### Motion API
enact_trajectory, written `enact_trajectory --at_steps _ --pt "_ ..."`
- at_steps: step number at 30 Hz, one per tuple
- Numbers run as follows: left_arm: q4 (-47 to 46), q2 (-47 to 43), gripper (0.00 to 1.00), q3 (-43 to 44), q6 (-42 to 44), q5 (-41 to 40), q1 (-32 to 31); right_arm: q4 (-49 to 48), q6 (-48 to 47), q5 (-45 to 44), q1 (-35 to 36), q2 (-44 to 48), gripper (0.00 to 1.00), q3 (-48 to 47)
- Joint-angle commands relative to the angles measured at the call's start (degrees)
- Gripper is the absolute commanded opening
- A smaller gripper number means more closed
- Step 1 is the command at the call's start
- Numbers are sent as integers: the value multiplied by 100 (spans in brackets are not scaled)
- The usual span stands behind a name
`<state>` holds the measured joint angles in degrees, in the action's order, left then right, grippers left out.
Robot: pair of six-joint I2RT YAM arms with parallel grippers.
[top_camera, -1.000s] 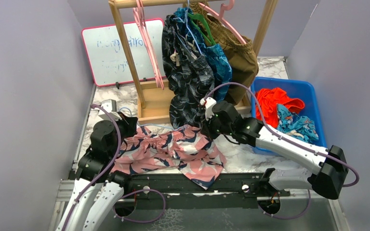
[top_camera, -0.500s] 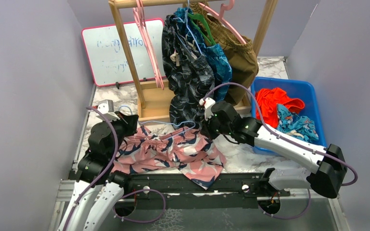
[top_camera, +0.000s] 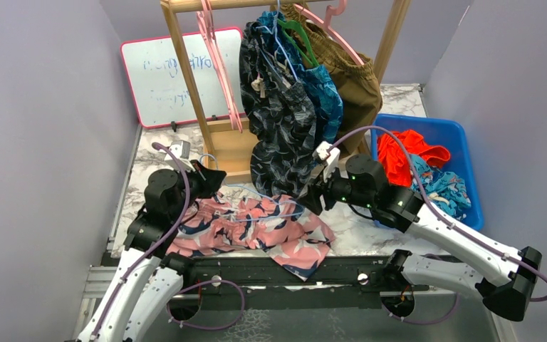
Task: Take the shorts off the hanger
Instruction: Remove the shorts from the clothes rod.
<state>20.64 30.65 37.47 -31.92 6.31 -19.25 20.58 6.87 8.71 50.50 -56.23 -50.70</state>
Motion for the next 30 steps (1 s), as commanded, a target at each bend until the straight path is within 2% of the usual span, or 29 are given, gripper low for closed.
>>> enact_trajectory --at_steps 1,5,10,12,14,16,22,28,30 --pt "-397 162 0 -52 6 459 5 -142 -151 174 4 200 63 117" --pt "-411 128 0 -63 19 459 1 -81 -170 479 4 205 65 60" --pt "-415 70 0 -93 3 471 2 -188 -306 1748 4 43 69 134" --pt "-427 66 0 -85 8 488 5 -127 -247 1601 4 -110 69 85" --pt "-424 41 0 -67 32 494 0 -19 -176 901 4 -266 69 4" --pt "-424 9 0 -44 45 496 1 125 -173 558 3 -397 69 -95" --pt "-437 -93 0 -45 49 429 6 223 -257 1137 4 -415 65 -94" --pt "-447 -136 0 -56 9 413 1 -9 -248 1534 4 -69 47 68" --pt "-474 -146 0 -69 -12 437 0 -118 -273 1652 4 20 38 109"
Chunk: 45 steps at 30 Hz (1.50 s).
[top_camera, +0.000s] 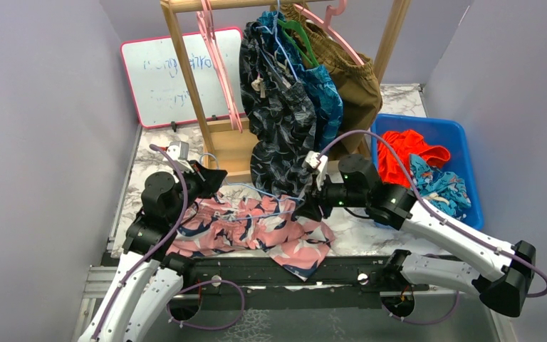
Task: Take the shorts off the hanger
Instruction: Remove the shorts from the clothes rod.
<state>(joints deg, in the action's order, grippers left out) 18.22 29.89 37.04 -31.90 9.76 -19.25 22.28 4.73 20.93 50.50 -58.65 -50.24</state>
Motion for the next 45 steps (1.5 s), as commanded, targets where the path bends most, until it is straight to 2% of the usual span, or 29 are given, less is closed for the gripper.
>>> enact_trajectory --at_steps 1,6,9,10,14,16,18,24,26,33,39,45 --pt "-245 -65 0 -34 -30 102 2 -382 -41 463 4 299 35 100" --pt "-294 -87 0 -42 -58 140 5 -503 -6 817 4 266 14 94" --pt "-295 -134 2 -30 -34 123 0 -243 -59 537 4 293 2 26" --pt "-293 -152 7 -36 -28 123 4 -182 -48 333 4 366 2 30" --pt "-293 -190 43 -52 -43 119 3 -54 71 -91 4 713 2 71" --pt "-295 -168 54 8 -105 142 6 112 84 -40 3 812 2 24" --pt "-295 -125 61 105 -111 181 0 354 103 -189 4 819 2 -86" --pt "-231 -112 78 218 -143 141 0 735 479 -1689 4 631 1 -271" --pt "-233 -145 83 237 -220 184 1 772 594 -1901 4 549 2 -367" --pt "99 -214 89 457 -69 -148 2 282 1089 -1951 4 841 1 -558" --pt "457 -412 99 374 -79 -775 7 702 1587 -3191 4 1263 1 -810" --pt "449 -156 99 332 -93 -599 7 198 1527 -2683 4 1780 2 -695"
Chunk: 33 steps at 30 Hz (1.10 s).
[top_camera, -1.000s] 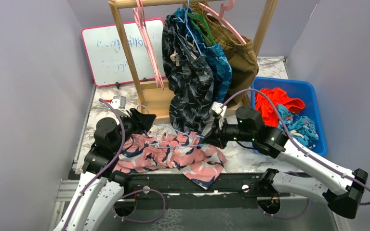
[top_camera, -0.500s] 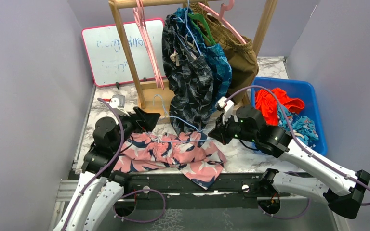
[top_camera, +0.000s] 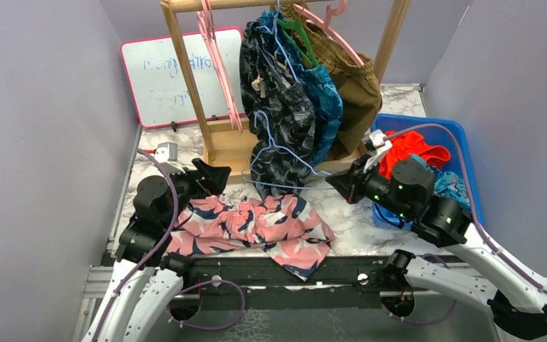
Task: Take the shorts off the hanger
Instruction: Remove the shorts from the clothes rod, then place the hanger on the clothes rod.
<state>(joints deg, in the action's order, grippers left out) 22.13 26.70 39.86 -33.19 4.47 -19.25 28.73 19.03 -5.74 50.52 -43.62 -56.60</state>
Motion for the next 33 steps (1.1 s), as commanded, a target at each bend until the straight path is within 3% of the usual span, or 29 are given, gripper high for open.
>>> enact_trajectory --at_steps 1,9,17,27,33 --pt "32 239 99 44 47 20 1 -477 85 31 1 290 1 -42" --pt "-817 950 99 -219 -186 1529 2 11 -407 822 1 -411 1 -40" --pt "-1988 1382 96 -671 -708 2200 1 -31 -734 1617 2 -655 2 78" --pt "-2627 1897 88 -510 -629 1702 -75 394 -950 1792 2 -544 1 149" --pt "-3014 2321 76 -419 -581 1708 -229 380 -987 1791 2 -491 1 217"
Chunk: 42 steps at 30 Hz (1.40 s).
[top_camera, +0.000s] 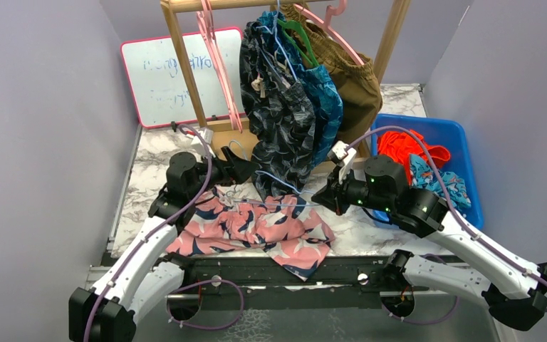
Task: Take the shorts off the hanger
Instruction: Place the hanger on the clothes rod.
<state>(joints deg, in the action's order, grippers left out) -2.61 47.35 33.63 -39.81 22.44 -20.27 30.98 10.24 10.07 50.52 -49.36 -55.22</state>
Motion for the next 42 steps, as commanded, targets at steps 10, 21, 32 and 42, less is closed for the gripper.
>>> enact_trajectory --at_steps 10,21,32,42 --pt "-930 518 9 206 -111 -115 -487 163 -128 154 1 144 8 164" --pt "-935 471 0 197 -354 -259 -583 234 -224 740 3 -647 26 224" --pt "-494 135 17 180 -80 -293 -583 141 -106 143 4 -184 1 218" --pt "53 -798 87 163 331 -24 -583 242 42 -428 8 230 1 144"
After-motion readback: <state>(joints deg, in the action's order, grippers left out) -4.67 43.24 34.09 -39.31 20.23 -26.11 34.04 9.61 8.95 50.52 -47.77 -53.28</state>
